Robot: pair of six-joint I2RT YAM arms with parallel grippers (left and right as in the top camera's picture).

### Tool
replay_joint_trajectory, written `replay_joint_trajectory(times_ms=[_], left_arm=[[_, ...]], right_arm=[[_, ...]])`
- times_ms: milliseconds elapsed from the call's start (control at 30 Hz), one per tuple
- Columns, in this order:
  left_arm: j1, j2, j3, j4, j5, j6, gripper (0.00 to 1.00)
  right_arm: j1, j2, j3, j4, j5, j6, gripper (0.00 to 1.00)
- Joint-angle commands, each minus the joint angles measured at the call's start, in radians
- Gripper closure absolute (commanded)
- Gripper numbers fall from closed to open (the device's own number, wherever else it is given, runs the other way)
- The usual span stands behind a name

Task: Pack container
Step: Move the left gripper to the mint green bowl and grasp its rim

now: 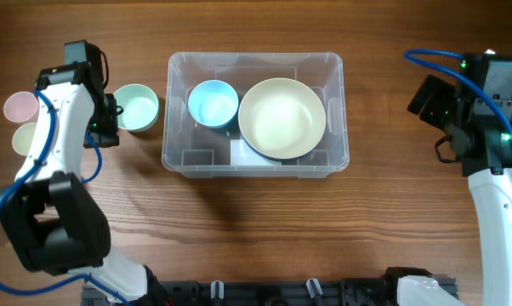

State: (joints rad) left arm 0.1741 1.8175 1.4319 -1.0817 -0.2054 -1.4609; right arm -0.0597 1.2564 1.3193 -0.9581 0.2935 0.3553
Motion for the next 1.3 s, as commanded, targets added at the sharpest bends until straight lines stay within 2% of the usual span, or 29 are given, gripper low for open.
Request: replay_joint_trajectory(times_ms=[0,133,367,500,700,767,900,1100,1167,1267], left_arm=[[0.019,0.045,0.008,0.048,0.063,-0.047,0.43],[0.019,0.076,0.008,0.084,0.066,-0.047,0.43],[0.018,0.142,0.008,0.126,0.075,-0.034,0.50],[0.018,0.176,0.008,0.166,0.086,0.048,0.51],[0.017,0.186,0.008,0.201,0.085,0.095,0.53],[0.013,0.186,0.008,0.208,0.085,0.097,0.53],[0.005,0.198,0.008,0.211,0.085,0.097,0.60],[-0.016,0.233,0.008,0.212,0.085,0.097,0.62],[-0.016,0.233,0.008,0.214,0.085,0.097,0.67],[-0.014,0.232,0.008,0.211,0.086,0.097,0.80]], right_arm=[[0.000,-0.003,0.012,0.000,0.021,0.011,0.00],[0.000,-0.003,0.012,0.000,0.021,0.011,0.00],[0.000,-0.003,0.012,0.000,0.021,0.012,0.00],[0.000,-0.003,0.012,0.000,0.021,0.011,0.00],[0.000,-0.003,0.012,0.000,0.021,0.011,0.00],[0.000,-0.003,0.012,0.000,0.021,0.011,0.00],[0.000,-0.003,0.012,0.000,0.021,0.012,0.00],[0.000,-0.003,0.012,0.000,0.021,0.011,0.00],[0.000,-0.003,0.012,0.000,0.021,0.012,0.00],[0.000,-0.003,0.012,0.000,0.021,0.011,0.00]])
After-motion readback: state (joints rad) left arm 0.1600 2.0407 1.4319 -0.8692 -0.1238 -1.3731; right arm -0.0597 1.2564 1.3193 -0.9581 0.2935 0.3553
